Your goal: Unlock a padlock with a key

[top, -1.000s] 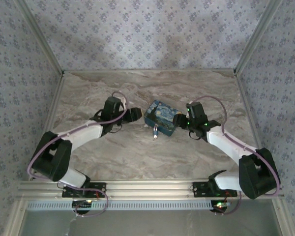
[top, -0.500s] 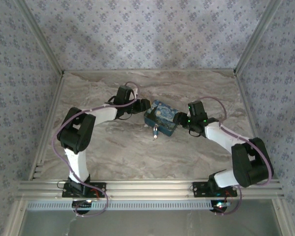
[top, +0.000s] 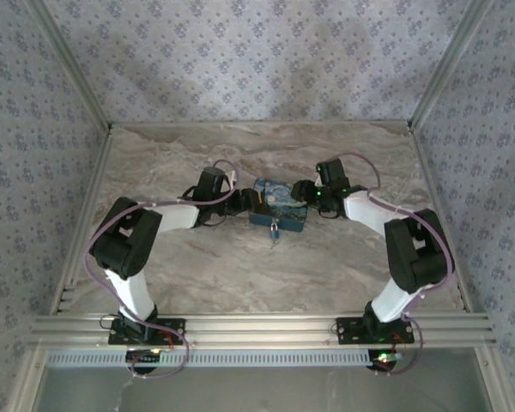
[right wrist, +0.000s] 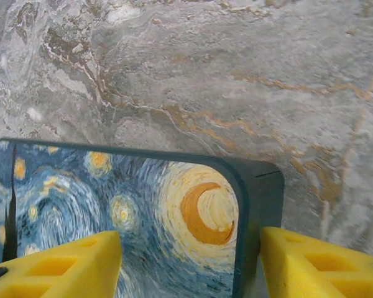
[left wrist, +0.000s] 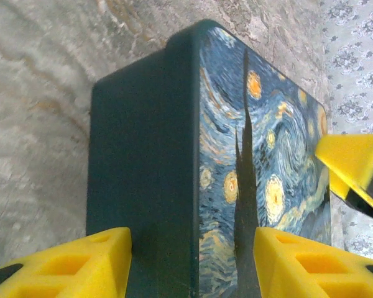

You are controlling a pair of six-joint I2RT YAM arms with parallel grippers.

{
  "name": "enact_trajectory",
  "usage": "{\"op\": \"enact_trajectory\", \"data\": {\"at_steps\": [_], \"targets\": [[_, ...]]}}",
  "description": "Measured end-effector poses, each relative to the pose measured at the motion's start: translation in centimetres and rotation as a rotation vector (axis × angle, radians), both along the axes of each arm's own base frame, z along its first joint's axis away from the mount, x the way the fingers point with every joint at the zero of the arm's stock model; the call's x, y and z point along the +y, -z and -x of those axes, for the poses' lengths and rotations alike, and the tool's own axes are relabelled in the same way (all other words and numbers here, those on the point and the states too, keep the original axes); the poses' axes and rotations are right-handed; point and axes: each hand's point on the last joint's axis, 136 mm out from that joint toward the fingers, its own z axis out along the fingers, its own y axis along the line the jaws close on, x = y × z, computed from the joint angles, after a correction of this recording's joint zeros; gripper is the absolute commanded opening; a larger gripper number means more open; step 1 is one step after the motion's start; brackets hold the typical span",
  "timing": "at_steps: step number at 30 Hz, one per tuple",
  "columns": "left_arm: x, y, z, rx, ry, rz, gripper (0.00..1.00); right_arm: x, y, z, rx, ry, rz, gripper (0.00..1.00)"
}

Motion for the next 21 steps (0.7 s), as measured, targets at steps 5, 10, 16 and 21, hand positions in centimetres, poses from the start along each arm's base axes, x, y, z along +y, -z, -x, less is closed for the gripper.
{"op": "enact_trajectory", "data": {"at_steps": [5, 10, 16, 21], "targets": [[1.0, -0.3, 0.7, -0.012, -0.032, -0.013, 0.56, 1.3, 0.0, -0.9, -0.013, -0.042, 0.012, 0.61], [1.5, -1.1, 0.8, -0.04, -0.05, -0.01, 0.56, 1.4, -0.1, -0.6, -0.021, -0.059, 0.048, 0.64], [2.2, -2.5, 0.8, -0.079, -0.079, -0.01, 0.58, -0.4, -2.7, 0.6, -0.074, -0.05, 0.15, 0.64], [3.4, -3.9, 1.7, -0.12, -0.115, -0.013, 0.61, -0.7, -5.7, 3.0, -0.162, -0.062, 0.228, 0.63]]}}
